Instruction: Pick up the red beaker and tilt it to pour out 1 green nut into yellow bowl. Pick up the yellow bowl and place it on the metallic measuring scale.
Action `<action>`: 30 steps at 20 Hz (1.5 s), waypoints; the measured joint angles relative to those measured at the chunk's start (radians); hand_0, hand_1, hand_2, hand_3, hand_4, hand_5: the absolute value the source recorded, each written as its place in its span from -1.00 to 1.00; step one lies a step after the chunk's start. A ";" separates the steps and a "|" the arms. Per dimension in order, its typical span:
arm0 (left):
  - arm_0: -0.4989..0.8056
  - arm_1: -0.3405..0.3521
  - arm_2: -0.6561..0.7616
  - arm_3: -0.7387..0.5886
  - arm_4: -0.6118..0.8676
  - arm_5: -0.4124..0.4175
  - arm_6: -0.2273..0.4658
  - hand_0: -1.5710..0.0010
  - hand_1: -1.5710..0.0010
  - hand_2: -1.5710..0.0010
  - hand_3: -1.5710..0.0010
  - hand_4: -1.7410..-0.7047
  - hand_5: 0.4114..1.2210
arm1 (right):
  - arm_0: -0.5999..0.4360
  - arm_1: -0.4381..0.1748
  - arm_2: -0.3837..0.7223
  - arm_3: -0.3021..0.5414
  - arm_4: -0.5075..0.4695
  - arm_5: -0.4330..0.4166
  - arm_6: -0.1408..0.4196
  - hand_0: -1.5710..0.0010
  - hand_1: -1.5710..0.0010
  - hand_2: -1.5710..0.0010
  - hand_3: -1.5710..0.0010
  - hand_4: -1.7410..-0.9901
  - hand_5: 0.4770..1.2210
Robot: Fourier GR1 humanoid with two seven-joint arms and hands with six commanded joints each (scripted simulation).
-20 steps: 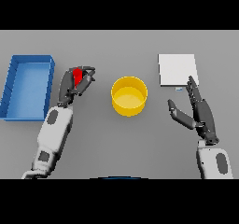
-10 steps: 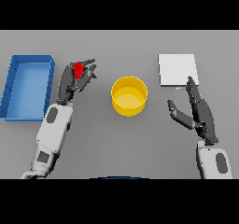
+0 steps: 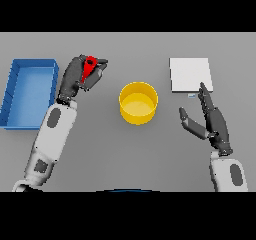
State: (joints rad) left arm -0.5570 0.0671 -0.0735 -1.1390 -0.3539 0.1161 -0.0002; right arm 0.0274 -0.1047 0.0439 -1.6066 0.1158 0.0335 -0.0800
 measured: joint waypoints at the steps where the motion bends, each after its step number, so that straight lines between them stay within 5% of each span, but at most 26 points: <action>1: -0.007 0.002 -0.005 0.004 -0.009 -0.003 0.007 -0.99 -0.99 -0.99 -0.99 -0.76 0.80 | -0.001 0.001 0.002 -0.003 0.007 -0.005 0.001 1.00 1.00 1.00 1.00 0.24 -0.46; 7: -0.102 0.076 -0.144 0.030 -0.197 -0.056 0.079 -1.00 -1.00 -1.00 -1.00 -0.94 0.78 | 0.009 0.013 0.009 -0.025 0.005 -0.009 0.009 1.00 1.00 1.00 1.00 0.24 -0.43; 14: -0.225 0.162 -0.355 0.075 -0.423 -0.243 0.128 -1.00 -1.00 -1.00 -1.00 -0.99 0.94 | 0.004 0.007 0.017 -0.030 0.027 -0.015 0.020 1.00 1.00 1.00 1.00 0.20 -0.42; 17: -0.298 0.179 -0.421 0.126 -0.491 -0.347 0.131 -1.00 -1.00 -1.00 -1.00 -0.74 0.97 | 0.008 0.013 0.011 -0.030 0.009 -0.010 0.041 1.00 1.00 1.00 1.00 0.22 -0.46; 20: -0.364 0.191 -0.486 0.160 -0.558 -0.431 0.120 -1.00 -1.00 -1.00 -0.73 -0.85 0.98 | 0.015 0.025 -0.001 -0.033 -0.021 -0.006 0.059 1.00 1.00 1.00 1.00 0.23 -0.53; 26: -0.476 0.171 -0.612 0.232 -0.678 -0.560 0.115 -1.00 -1.00 -1.00 -0.53 -0.94 1.00 | 0.018 0.033 -0.017 -0.013 -0.058 0.011 0.038 1.00 1.00 1.00 1.00 0.17 -0.65; 30: -0.543 0.151 -0.687 0.285 -0.744 -0.564 0.044 -1.00 -1.00 -1.00 -0.81 -0.97 1.00 | 0.014 0.025 -0.013 -0.032 -0.053 0.012 0.038 1.00 1.00 1.00 1.00 0.18 -0.67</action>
State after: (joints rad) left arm -1.1002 0.2186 -0.7606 -0.8540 -1.0979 -0.4483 0.0436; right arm 0.0411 -0.0792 0.0311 -1.6388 0.0632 0.0452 -0.0419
